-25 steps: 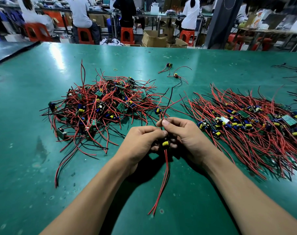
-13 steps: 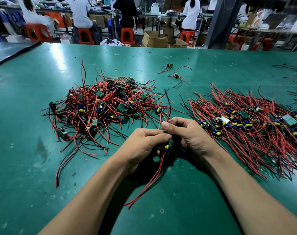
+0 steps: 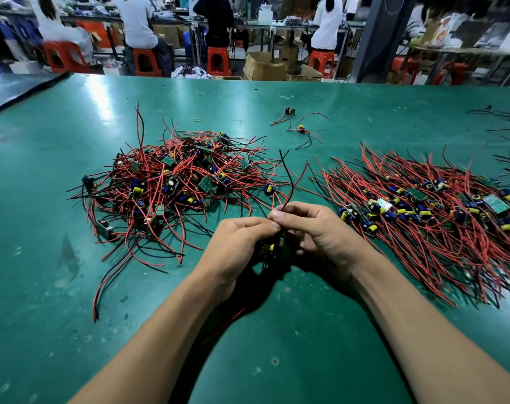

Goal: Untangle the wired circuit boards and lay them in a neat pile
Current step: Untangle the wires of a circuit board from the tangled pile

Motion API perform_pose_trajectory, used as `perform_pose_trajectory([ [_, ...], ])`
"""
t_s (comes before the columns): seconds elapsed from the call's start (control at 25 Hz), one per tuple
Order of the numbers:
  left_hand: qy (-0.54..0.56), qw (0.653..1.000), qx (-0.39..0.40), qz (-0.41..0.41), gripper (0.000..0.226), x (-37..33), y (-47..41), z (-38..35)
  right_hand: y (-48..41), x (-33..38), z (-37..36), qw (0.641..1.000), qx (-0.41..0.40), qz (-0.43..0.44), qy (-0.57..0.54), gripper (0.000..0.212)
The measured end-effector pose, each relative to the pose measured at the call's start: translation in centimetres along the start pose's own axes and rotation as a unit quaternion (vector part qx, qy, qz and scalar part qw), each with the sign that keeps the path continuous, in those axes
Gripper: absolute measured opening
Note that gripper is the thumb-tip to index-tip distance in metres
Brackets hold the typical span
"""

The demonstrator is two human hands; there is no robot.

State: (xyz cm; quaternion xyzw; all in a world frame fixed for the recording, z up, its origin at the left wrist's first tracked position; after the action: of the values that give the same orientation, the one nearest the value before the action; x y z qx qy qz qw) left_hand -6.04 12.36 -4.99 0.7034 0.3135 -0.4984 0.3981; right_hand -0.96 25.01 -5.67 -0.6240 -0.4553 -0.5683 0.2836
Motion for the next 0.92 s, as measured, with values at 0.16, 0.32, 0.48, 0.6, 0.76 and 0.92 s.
perform_pose_trajectory([
  [0.16, 0.001, 1.000, -0.015, -0.011, 0.014, 0.1, 0.1, 0.1, -0.1, 0.1, 0.3, 0.997, -0.065, 0.040, 0.020, 0.025],
  [0.32, -0.023, 0.999, -0.003, -0.030, 0.018, 0.2, 0.3, -0.4, -0.5, 0.6, 1.2, 0.974, -0.195, 0.111, 0.037, 0.019],
  [0.48, -0.062, 0.997, 0.001, -0.051, 0.019, 0.2, 0.5, -0.7, -0.7, 0.8, 2.1, 0.959, -0.255, 0.119, -0.009, 0.022],
  [0.6, -0.059, 0.997, 0.014, -0.051, 0.020, 0.0, 0.6, -0.8, -0.8, 0.7, 2.3, 0.952, -0.276, 0.117, -0.065, 0.022],
  [0.76, -0.059, 0.997, 0.025, -0.051, 0.018, 0.0, 0.8, -0.8, -0.8, 1.0, 2.6, 0.948, -0.273, 0.051, -0.155, 0.025],
  [0.92, -0.072, 0.995, 0.039, -0.050, 0.017, 0.1, 0.9, -0.8, -0.6, 1.4, 2.3, 0.941, -0.187, -0.078, -0.271, 0.034],
])
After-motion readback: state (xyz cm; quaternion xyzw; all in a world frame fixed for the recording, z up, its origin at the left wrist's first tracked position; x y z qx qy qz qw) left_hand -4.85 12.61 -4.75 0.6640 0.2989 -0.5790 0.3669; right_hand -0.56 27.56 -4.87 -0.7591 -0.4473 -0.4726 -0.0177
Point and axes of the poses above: each hand's wrist, its own y-axis away from the middle knuckle, its own z-axis out of the back of the hand, x = y × z, the point moved 5 cm from there along -y, towards the middle knuckle, and after that the axes turned 13 degrees about -x, right-handed, at the moved point
